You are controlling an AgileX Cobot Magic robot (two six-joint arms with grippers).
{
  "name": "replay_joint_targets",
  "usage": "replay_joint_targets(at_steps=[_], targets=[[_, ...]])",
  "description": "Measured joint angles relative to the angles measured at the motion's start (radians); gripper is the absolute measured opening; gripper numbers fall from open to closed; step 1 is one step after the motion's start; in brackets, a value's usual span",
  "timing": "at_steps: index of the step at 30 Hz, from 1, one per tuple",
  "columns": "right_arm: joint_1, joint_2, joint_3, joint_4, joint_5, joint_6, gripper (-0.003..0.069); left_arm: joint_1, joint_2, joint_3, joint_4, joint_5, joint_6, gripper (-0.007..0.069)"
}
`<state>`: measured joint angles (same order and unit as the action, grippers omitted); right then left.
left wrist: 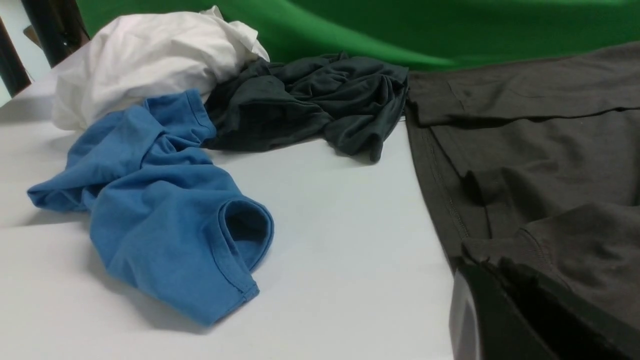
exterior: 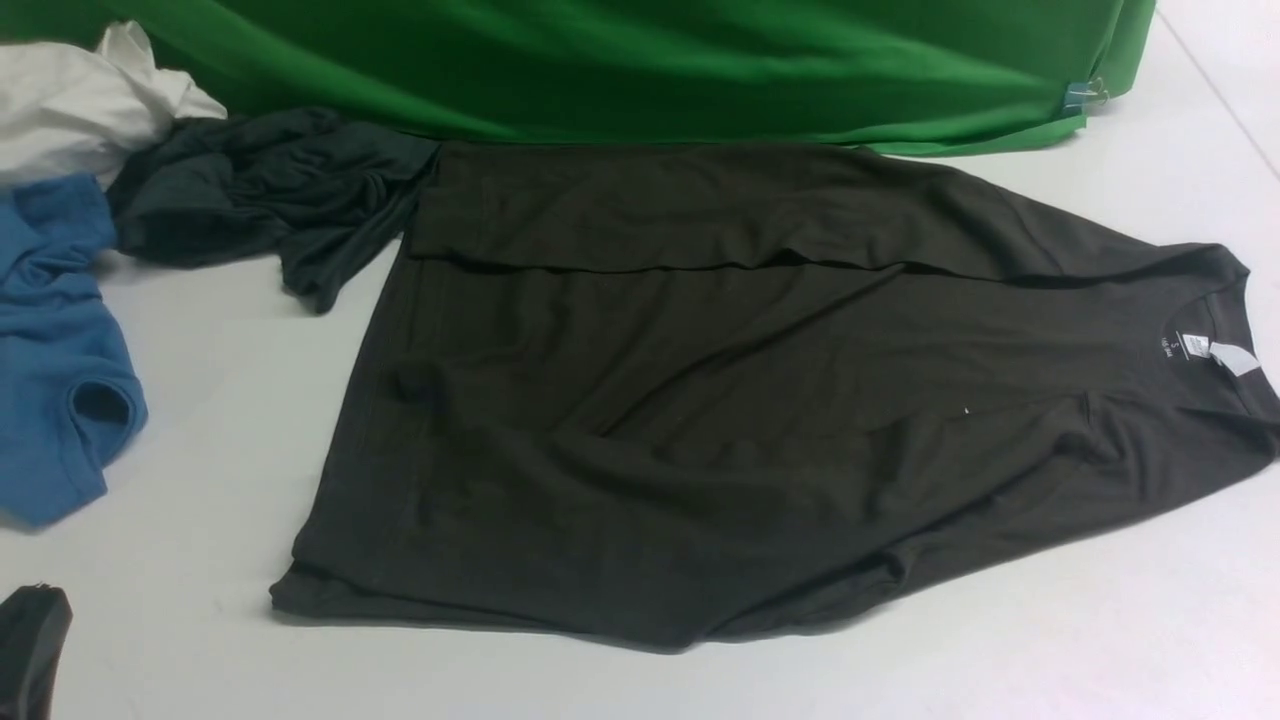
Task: Fold a long-sleeved shirt on a white desktop.
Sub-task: 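Grasp the left edge of the dark T-shirt lying flat on the table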
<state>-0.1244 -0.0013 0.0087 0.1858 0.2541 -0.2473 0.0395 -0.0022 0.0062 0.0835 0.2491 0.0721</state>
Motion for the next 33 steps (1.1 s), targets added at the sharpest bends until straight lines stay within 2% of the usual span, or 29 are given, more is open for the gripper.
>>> replay_joint_targets(at_steps=[12, 17, 18, 20, 22, 27, 28, 31, 32, 33], targets=[[0.0, 0.0, 0.0, -0.001, -0.013, 0.0, 0.0242, 0.0, 0.0, 0.0, 0.016, -0.008, 0.001, 0.002], [0.0, 0.0, 0.0, -0.001, -0.104, 0.037, 0.0242, 0.0, 0.0, 0.0, 0.003, -0.121, 0.001, 0.002], [0.0, 0.0, 0.0, -0.001, -0.163, 0.106, 0.0242, 0.0, 0.0, 0.0, -0.003, -0.197, 0.001, 0.002], [0.0, 0.0, 0.0, -0.001, -0.21, 0.197, 0.0242, 0.0, 0.0, 0.0, -0.003, -0.249, 0.001, 0.002], [0.0, 0.0, 0.0, -0.001, -0.269, 0.364, 0.0242, 0.0, 0.0, 0.0, -0.003, -0.309, 0.001, 0.002], [0.0, 0.0, 0.0, 0.0, -0.354, 0.644, 0.0242, 0.0, 0.0, 0.0, -0.003, -0.382, -0.006, 0.002], [0.0, 0.0, 0.0, 0.0, -0.364, 0.658, 0.0242, 0.0, 0.0, 0.0, -0.003, -0.4, -0.015, 0.002], [0.0, 0.0, 0.0, 0.0, -0.484, 0.711, 0.0242, 0.0, 0.0, 0.0, -0.012, -0.637, -0.182, 0.002], [0.0, 0.0, 0.0, 0.0, -0.502, 0.714, 0.0242, 0.0, 0.0, 0.0, -0.014, -0.653, -0.19, 0.002], [0.0, 0.0, 0.0, 0.0, -0.564, 0.72, 0.0242, 0.0, 0.0, -0.001, -0.028, -0.767, -0.239, 0.002]])
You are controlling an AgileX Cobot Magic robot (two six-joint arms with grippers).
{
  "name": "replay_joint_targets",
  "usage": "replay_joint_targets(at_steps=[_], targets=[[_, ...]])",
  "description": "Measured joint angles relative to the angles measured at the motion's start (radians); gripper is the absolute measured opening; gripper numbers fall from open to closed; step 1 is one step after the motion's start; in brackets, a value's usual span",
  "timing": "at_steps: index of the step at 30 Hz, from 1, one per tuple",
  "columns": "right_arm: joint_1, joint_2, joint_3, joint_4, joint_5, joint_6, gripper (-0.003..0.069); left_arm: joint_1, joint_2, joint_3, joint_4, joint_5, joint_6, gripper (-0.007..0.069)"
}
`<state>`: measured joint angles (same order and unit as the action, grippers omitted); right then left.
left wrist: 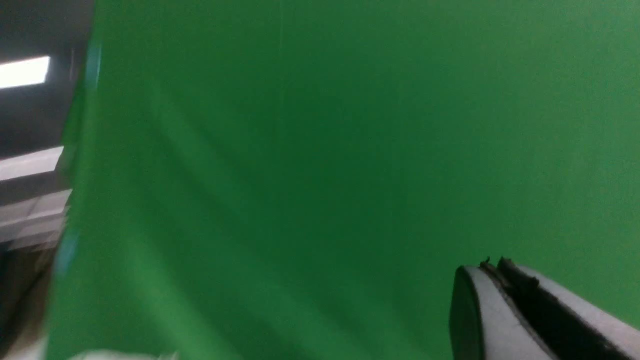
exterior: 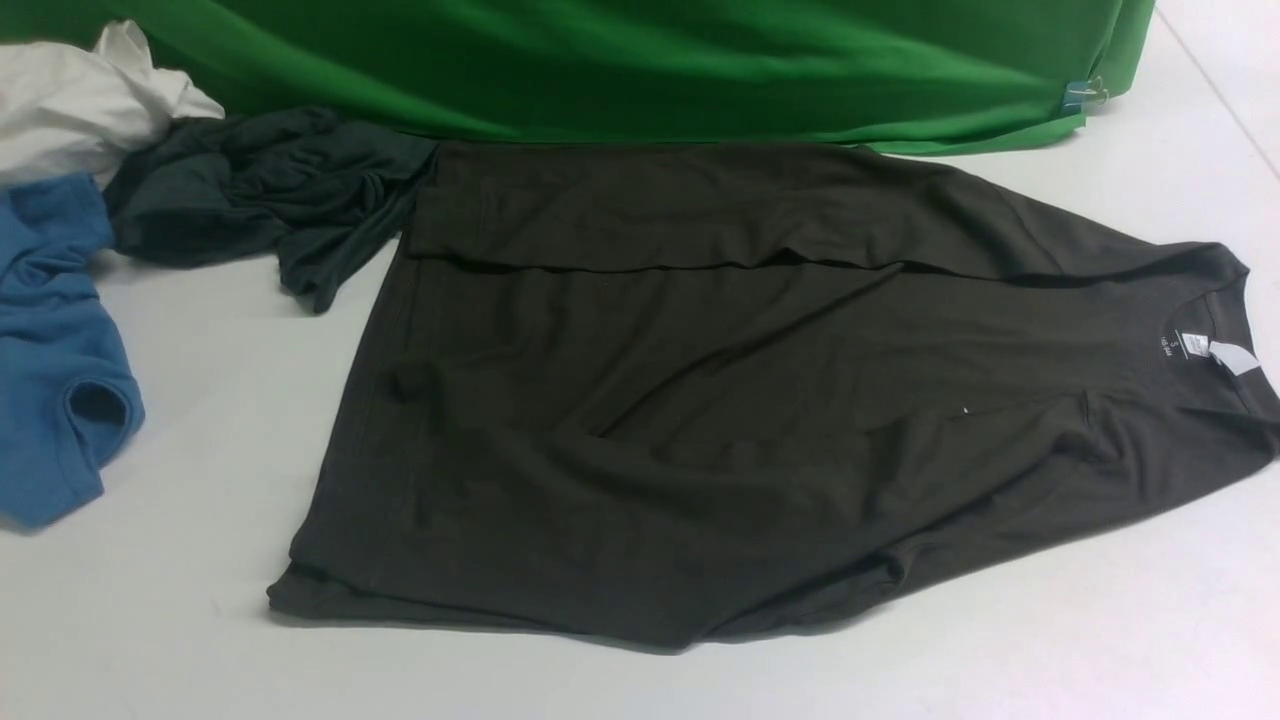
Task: Fold a long-sleeved shirt on a white desktop.
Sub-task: 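Grasp the left edge of the dark T-shirt lying flat on the table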
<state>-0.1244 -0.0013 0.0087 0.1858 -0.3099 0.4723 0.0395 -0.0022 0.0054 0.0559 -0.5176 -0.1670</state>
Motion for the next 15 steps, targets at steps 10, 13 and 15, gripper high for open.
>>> replay_joint_targets(at_steps=[10, 13, 15], targets=[[0.0, 0.261, -0.517, 0.0, 0.103, -0.123, 0.0242, 0.0, 0.205, -0.466, -0.098, 0.352, -0.03, 0.002], [0.0, 0.401, -0.721, 0.0, 0.224, -0.182, 0.0242, 0.0, 0.365, -0.642, -0.098, 0.542, 0.014, 0.002], [0.0, 0.506, -0.849, 0.0, 0.338, -0.234, 0.0242, 0.0, 0.496, -0.76, -0.098, 0.698, 0.024, 0.002]])
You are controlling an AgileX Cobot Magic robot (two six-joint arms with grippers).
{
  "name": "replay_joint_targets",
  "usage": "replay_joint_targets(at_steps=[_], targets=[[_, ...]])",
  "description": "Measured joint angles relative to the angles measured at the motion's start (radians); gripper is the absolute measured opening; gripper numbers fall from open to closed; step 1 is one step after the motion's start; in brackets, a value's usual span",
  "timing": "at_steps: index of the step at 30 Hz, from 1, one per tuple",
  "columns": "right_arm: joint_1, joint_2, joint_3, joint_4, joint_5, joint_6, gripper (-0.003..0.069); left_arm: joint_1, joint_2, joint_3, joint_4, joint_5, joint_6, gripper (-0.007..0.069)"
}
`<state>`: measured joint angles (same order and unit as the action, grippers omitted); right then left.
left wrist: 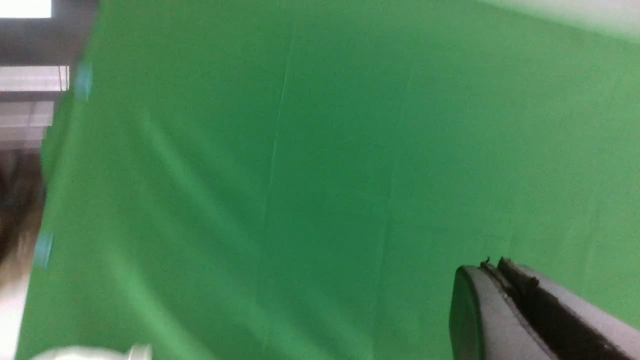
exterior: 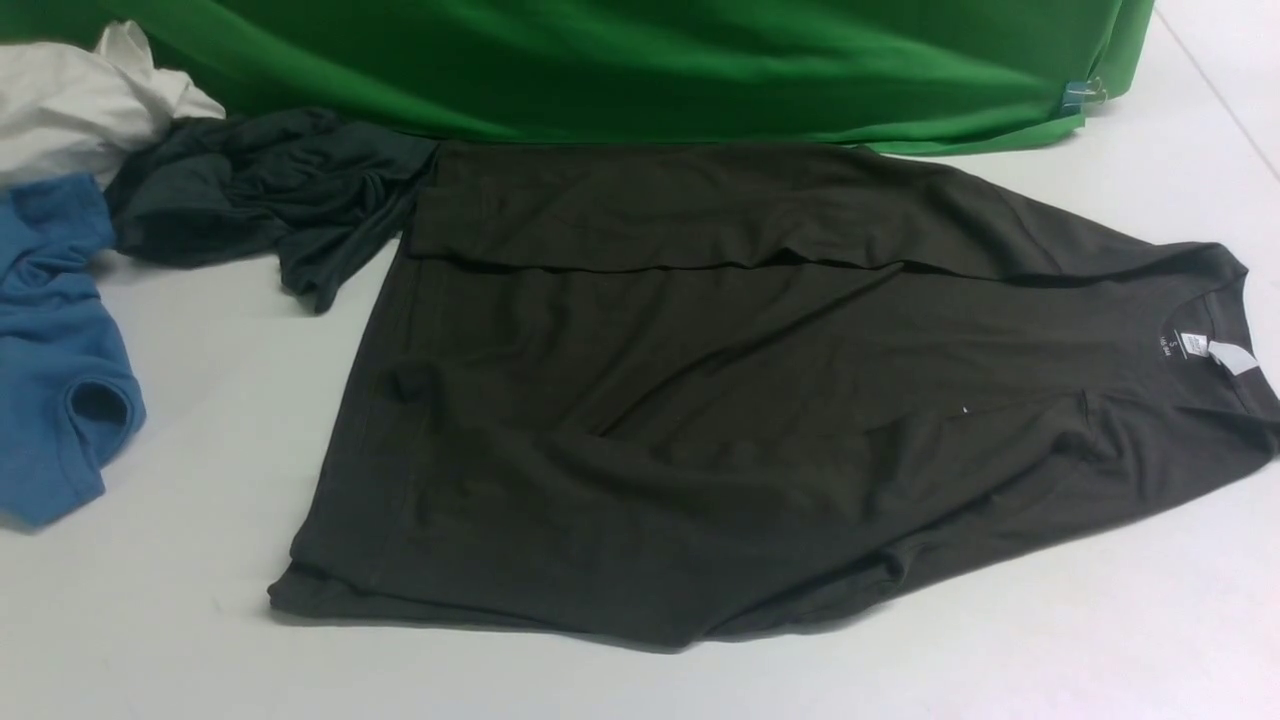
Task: Fold a long-sleeved shirt on a white desktop.
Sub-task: 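Grasp the left edge of the dark T-shirt lying flat on the table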
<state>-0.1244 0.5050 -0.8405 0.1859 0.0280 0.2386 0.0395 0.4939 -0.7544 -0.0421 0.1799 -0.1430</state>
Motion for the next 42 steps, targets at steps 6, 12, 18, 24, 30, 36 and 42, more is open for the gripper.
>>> replay_joint_targets(at_steps=[6, 12, 18, 24, 30, 36, 42], targets=[[0.015, 0.226, -0.191, -0.001, 0.258, -0.199, 0.0242, 0.0, 0.332, -0.214, 0.042, 0.301, 0.017, 0.002], [0.173, 0.332, -0.161, -0.002, 0.389, -0.315, 0.0242, 0.0, 0.558, -0.268, 0.015, 0.441, 0.019, 0.002], [0.335, 0.455, -0.156, -0.002, 0.637, -0.386, 0.0242, 0.0, 0.788, -0.272, -0.015, 0.712, 0.168, 0.0031], [0.449, 0.554, -0.156, -0.003, 0.723, -0.405, 0.0242, 0.0, 0.963, -0.275, -0.089, 0.723, 0.286, 0.0113], [0.548, 0.598, -0.156, -0.004, 0.726, -0.438, 0.0242, 0.0, 1.113, -0.275, -0.201, 0.645, 0.502, 0.0311], [0.589, 0.604, -0.156, -0.004, 0.727, -0.459, 0.0242, 0.0, 1.225, -0.276, -0.32, 0.551, 0.707, 0.0435], [0.594, 0.604, -0.156, -0.004, 0.728, -0.459, 0.0242, 0.0, 1.308, -0.276, -0.337, 0.512, 0.734, 0.0389]])
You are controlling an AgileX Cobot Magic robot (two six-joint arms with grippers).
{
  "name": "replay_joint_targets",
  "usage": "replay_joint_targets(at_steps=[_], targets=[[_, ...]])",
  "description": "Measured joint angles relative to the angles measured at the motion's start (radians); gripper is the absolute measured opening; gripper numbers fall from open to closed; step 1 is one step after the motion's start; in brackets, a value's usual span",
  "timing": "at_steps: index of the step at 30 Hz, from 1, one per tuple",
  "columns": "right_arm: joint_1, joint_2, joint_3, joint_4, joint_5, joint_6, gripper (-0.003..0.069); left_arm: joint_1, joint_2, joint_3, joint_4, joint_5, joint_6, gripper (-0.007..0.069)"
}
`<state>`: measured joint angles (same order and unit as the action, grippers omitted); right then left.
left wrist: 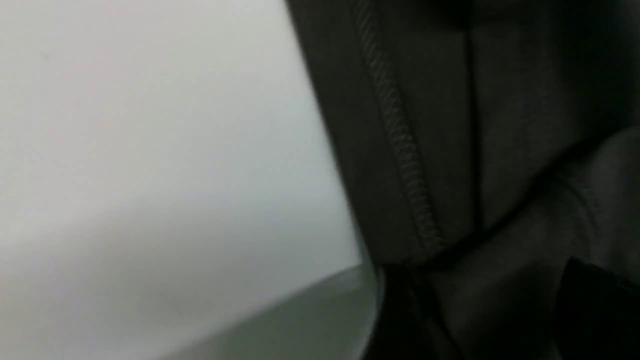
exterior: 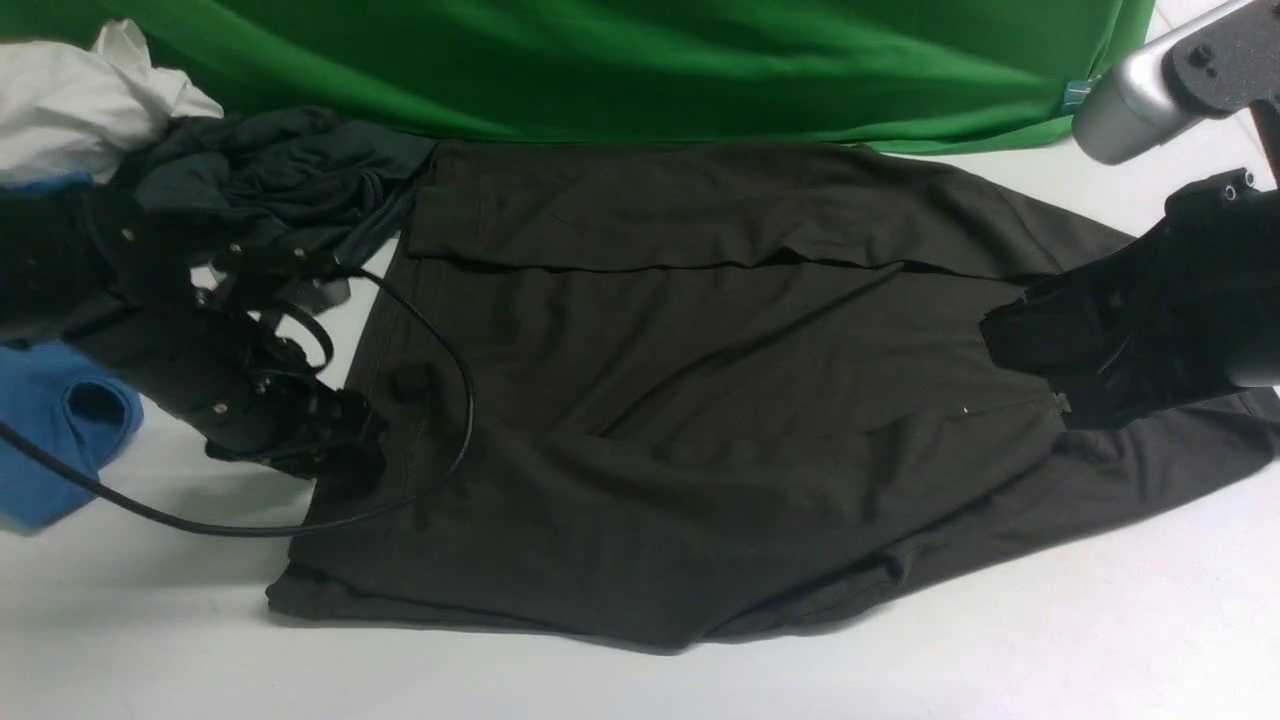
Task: Fold a long-sleeved shirt on a white desktop.
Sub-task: 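Grasp the left edge of the dark T-shirt lying flat on the table, then fold the left side of the black T-shirt inward over its body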
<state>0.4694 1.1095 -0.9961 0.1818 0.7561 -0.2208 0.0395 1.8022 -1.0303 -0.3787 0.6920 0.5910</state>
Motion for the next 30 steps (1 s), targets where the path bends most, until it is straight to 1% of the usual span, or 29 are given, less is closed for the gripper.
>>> replay_joint_targets(at_steps=[2, 3, 5, 7, 10, 17, 23, 28, 30], targets=[[0.0, 0.0, 0.0, 0.0, 0.001, 0.0, 0.0242, 0.0, 0.016, -0.002, -0.018, -0.002, 0.013, 0.0337], [0.0, 0.0, 0.0, 0.0, 0.0, 0.0, 0.0242, 0.0, 0.017, -0.001, -0.022, -0.002, 0.015, 0.0323], [0.0, 0.0, 0.0, 0.0, 0.002, -0.001, 0.0242, 0.0, 0.023, -0.003, -0.05, -0.004, 0.051, 0.0223], [0.0, 0.0, 0.0, 0.0, 0.002, -0.001, 0.0242, 0.0, 0.026, -0.003, -0.062, -0.001, 0.065, 0.0141], [0.0, 0.0, 0.0, 0.0, 0.002, -0.001, 0.0242, 0.0, 0.027, -0.022, -0.065, 0.02, 0.066, 0.0049], [0.0, 0.0, 0.0, 0.0, 0.002, -0.001, 0.0242, 0.0, 0.016, -0.119, -0.068, 0.103, 0.049, 0.0044], [0.0, 0.0, 0.0, 0.0, -0.003, -0.001, 0.0242, 0.0, 0.0, -0.266, -0.076, 0.182, 0.029, 0.0044], [0.0, 0.0, 0.0, 0.0, -0.036, -0.001, 0.0242, 0.0, -0.002, -0.329, -0.077, 0.177, 0.028, 0.0044], [0.0, 0.0, 0.0, 0.0, -0.067, 0.0, 0.0242, 0.0, -0.005, -0.342, -0.078, 0.134, 0.028, 0.0044]])
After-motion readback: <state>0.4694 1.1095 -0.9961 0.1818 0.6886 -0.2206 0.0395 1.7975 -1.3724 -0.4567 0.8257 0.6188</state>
